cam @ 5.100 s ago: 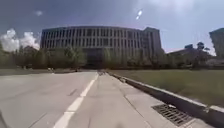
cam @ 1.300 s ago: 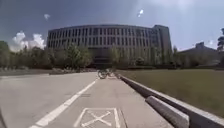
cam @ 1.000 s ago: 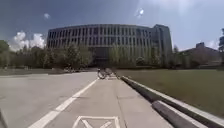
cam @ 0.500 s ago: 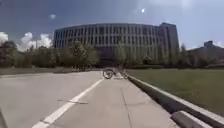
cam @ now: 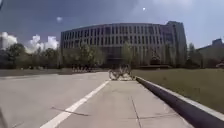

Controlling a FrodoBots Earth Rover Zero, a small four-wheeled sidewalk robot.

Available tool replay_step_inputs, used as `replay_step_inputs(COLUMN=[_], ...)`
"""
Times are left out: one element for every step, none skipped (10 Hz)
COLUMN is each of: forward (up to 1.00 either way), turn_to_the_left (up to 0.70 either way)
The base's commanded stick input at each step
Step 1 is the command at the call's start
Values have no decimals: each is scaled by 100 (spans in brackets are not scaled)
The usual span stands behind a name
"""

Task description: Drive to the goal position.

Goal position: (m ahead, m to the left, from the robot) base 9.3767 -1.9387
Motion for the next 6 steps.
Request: replay_step_inputs(forward=[100,100,100,100,100,100], turn_to_the_left=[0,0,0,0,0,0])
